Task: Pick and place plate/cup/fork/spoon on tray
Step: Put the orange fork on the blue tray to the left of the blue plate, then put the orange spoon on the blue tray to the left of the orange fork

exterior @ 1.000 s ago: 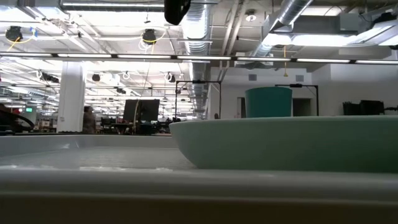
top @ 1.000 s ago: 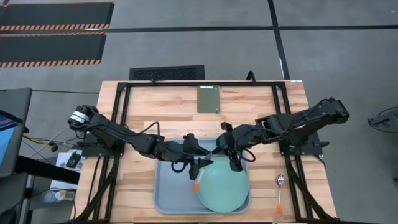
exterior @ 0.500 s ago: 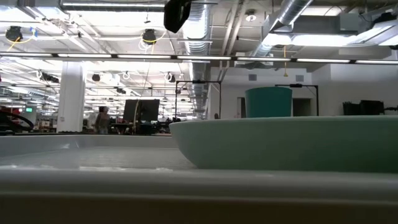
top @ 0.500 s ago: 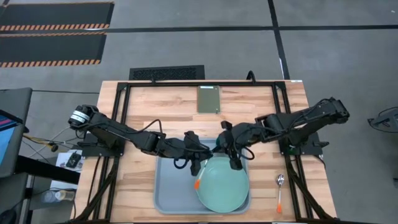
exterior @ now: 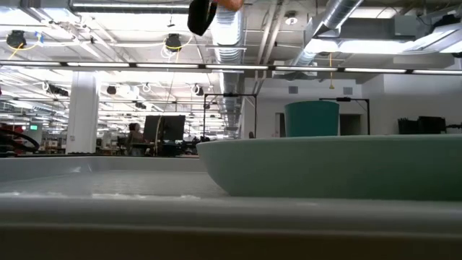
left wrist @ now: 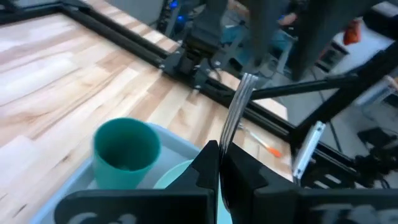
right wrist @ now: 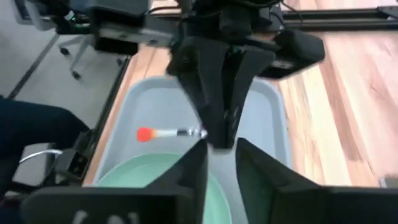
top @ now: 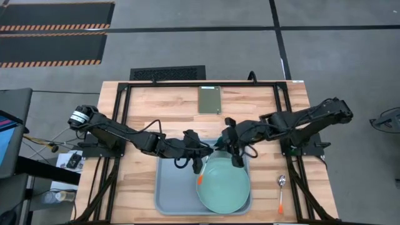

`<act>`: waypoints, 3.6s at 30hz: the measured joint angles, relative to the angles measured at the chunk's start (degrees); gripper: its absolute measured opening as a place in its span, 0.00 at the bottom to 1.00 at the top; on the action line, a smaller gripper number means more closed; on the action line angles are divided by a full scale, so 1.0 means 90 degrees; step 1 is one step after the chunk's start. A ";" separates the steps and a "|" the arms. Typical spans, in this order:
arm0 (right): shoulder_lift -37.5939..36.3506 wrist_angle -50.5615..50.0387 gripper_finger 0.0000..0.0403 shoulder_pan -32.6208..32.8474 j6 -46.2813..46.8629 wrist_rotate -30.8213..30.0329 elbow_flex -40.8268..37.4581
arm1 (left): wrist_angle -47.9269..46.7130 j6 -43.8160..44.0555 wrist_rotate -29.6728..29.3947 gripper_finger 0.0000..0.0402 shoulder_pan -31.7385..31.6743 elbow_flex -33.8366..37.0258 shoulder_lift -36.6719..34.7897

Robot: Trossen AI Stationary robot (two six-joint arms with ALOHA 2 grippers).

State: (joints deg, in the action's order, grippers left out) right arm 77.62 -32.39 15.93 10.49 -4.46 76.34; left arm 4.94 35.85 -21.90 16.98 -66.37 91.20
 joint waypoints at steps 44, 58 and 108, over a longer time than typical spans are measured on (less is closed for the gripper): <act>-0.1267 -0.1217 0.39 0.1356 0.0997 -0.1075 -0.0003 | -0.1098 0.5977 -0.0818 0.00 0.1327 0.1952 0.0489; -0.1201 -0.1271 0.39 0.1352 0.0999 -0.1067 -0.0005 | -0.1308 0.6050 -0.0851 0.00 0.1106 0.1962 0.0755; -0.1214 -0.1287 0.39 0.1339 0.0951 -0.1191 -0.0240 | -0.1293 0.6313 -0.0525 0.44 0.1120 0.1955 0.0216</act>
State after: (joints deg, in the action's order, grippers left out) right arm 66.70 -43.97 27.99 19.05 -15.18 74.17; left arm -6.69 92.66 -26.62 27.06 -48.77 93.15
